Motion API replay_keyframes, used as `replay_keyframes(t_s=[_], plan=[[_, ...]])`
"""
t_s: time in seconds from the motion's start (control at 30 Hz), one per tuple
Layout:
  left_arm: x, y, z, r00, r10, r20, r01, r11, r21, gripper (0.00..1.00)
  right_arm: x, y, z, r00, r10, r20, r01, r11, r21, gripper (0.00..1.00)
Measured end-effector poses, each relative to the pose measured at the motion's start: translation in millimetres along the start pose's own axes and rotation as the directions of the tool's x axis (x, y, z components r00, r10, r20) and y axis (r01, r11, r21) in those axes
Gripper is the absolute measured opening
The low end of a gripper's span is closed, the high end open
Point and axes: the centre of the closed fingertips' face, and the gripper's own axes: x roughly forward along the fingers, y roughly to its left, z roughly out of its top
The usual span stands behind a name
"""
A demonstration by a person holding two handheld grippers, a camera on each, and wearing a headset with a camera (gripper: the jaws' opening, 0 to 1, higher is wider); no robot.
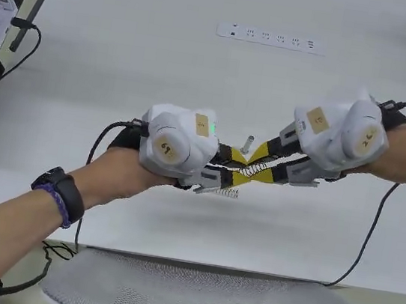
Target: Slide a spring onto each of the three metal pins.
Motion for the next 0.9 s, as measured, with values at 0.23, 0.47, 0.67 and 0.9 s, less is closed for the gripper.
replay_keyframes(t_s=[0.23,0.47,0.67,0.9], plan=[[3.8,-3.9,-3.7,1.0,-0.007,-0.006,0.007,1.0,0.0,0.03,4.0,3.9,-3.6,0.9995,0.015,-0.026,-0.015,1.0,-0.011,0.08],[4.2,-4.3,-9.7,0.9999,-0.002,-0.017,0.001,1.0,-0.019,0.08,7.6,3.2,-4.5,0.9995,0.012,-0.03,-0.012,1.0,-0.005,0.08],[-0.6,-2.8,-15.1,0.9995,0.015,-0.026,-0.016,0.999,-0.036,0.12,9.9,0.1,-12.5,0.999,0.002,-0.045,-0.001,1.0,0.012,0.08],[-9.4,1.1,-22.1,0.9985,0.046,-0.03,-0.048,0.996,-0.069,0.13,11.6,-0.6,-20.3,0.9981,-0.006,-0.062,0.008,1.0,0.028,0.08]])
